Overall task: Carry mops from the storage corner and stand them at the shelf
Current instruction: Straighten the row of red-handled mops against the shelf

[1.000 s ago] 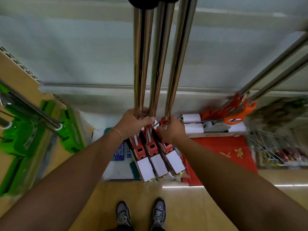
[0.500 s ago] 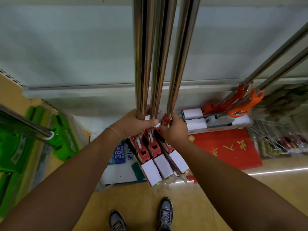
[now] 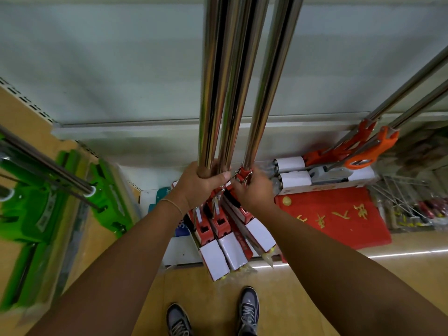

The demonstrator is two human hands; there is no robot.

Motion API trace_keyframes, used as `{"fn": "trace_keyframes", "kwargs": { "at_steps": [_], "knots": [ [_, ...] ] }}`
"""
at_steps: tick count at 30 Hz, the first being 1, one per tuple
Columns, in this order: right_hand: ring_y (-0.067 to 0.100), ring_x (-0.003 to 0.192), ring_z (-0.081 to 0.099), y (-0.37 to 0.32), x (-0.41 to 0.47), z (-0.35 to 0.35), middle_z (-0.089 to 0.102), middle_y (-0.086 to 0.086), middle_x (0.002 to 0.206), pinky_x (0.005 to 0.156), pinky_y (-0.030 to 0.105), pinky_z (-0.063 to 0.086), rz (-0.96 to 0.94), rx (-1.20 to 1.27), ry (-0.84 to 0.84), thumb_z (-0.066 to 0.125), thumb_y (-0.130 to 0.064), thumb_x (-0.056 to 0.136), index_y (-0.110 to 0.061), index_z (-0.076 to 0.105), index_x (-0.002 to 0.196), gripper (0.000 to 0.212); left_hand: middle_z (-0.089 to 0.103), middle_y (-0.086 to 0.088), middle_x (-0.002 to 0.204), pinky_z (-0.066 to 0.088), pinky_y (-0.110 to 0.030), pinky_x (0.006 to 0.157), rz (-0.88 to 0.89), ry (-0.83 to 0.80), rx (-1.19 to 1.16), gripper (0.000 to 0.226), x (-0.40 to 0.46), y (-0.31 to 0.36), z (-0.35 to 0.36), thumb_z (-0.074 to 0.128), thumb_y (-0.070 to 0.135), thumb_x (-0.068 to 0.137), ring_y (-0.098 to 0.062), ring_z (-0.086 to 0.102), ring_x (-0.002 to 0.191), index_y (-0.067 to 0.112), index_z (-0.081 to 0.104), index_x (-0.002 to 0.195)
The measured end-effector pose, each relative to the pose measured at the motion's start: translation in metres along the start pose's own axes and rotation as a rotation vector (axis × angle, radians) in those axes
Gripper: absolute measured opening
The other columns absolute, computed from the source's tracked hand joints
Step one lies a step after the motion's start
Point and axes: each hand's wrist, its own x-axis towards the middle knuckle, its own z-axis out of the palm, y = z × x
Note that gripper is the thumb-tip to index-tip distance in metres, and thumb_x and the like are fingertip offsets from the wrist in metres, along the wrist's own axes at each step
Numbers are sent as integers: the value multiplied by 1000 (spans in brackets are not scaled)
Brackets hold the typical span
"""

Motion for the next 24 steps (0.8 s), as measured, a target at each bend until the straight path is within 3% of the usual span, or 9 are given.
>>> {"fn": "trace_keyframes", "kwargs": {
  "at_steps": [3, 8, 11, 14, 19, 24],
  "knots": [
    [8, 82, 62, -3, 4, -3, 65, -10, 91, 71, 24, 49, -26, 5, -58, 71, -36, 89, -31, 54, 101, 22, 75, -10, 97, 50, -52, 99, 12, 5, 1, 28, -5, -1, -10, 66, 49, 70, -24, 69, 101, 32, 73, 91],
    [-2, 76, 57, -8, 21, -6, 60, -15, 82, 65, 19, 43, -33, 36, -146, 71, -33, 90, -25, 57, 107, 24, 74, -13, 96, 50, -56, 96, -12, 3, 6, 31, -12, -3, -30, 68, 47, 66, -30, 69, 100, 28, 73, 90],
    [3, 75, 57, -14, 35, -13, 59, -14, 82, 71, 24, 43, -46, 18, -175, 72, -32, 90, -24, 56, 109, 26, 76, -6, 92, 50, -55, 97, -29, -31, 4, 30, -18, -2, -40, 69, 48, 65, -26, 69, 100, 33, 75, 89],
    [15, 89, 61, -22, 48, -14, 63, -7, 92, 82, 31, 48, -33, -14, -227, 72, -31, 89, -22, 58, 114, 30, 76, 3, 92, 49, -54, 99, -27, -45, -11, 23, -22, -4, -49, 70, 45, 64, -24, 68, 103, 43, 76, 87],
    [14, 94, 58, -34, 59, -11, 60, -7, 95, 80, 28, 42, -31, -14, -306, 71, -27, 91, -22, 57, 119, 32, 76, 7, 95, 50, -52, 99, -31, -32, -22, 26, -28, -9, -61, 71, 40, 62, -18, 69, 101, 43, 76, 88],
    [12, 86, 59, -42, 70, -5, 60, -5, 98, 83, 28, 43, -83, -24, -357, 72, -26, 90, -21, 56, 121, 35, 76, -3, 99, 50, -54, 97, -11, -8, -38, 27, -34, -11, -69, 72, 36, 64, -24, 69, 103, 38, 76, 90]
  ]
}}
